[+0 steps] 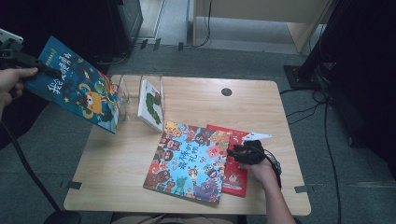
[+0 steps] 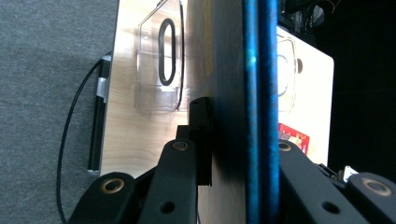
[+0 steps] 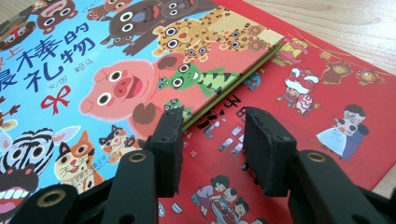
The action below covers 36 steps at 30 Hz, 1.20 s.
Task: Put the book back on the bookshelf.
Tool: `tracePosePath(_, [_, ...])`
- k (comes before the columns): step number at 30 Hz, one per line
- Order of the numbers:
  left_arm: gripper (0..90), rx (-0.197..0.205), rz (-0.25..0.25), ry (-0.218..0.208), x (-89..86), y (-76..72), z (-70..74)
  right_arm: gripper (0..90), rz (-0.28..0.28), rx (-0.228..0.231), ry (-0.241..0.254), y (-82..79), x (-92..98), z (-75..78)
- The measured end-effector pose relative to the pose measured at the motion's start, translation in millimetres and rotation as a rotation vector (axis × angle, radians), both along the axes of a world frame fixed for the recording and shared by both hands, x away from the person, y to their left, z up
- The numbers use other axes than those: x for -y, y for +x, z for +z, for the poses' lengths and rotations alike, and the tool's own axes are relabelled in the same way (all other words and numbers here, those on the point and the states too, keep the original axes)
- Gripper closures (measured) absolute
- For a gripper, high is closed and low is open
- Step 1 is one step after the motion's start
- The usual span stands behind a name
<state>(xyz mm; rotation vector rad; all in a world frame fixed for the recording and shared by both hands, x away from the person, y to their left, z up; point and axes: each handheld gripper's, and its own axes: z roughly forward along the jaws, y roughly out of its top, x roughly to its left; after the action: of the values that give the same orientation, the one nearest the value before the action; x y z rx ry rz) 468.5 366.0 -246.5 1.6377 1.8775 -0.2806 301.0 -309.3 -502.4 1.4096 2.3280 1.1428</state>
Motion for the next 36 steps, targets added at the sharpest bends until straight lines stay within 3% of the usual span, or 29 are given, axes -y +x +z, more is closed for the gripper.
tracePosePath(9, [81.0, 0.004, -0.014, 0.019, 9.1, 9.6, -21.1, 57.6, -0.002, -0.003, -0.001, 0.4, -0.7, 0.2])
tracePosePath(23, [80.1, 0.022, -0.037, 0.047, 21.8, 14.0, -36.0, 57.6, -0.002, -0.004, -0.001, 0.5, -0.8, 0.3])
tracePosePath(36, [77.6, 0.009, -0.023, 0.024, 21.2, 15.2, -37.2, 57.5, -0.002, -0.002, -0.001, 0.5, -1.0, 0.2])
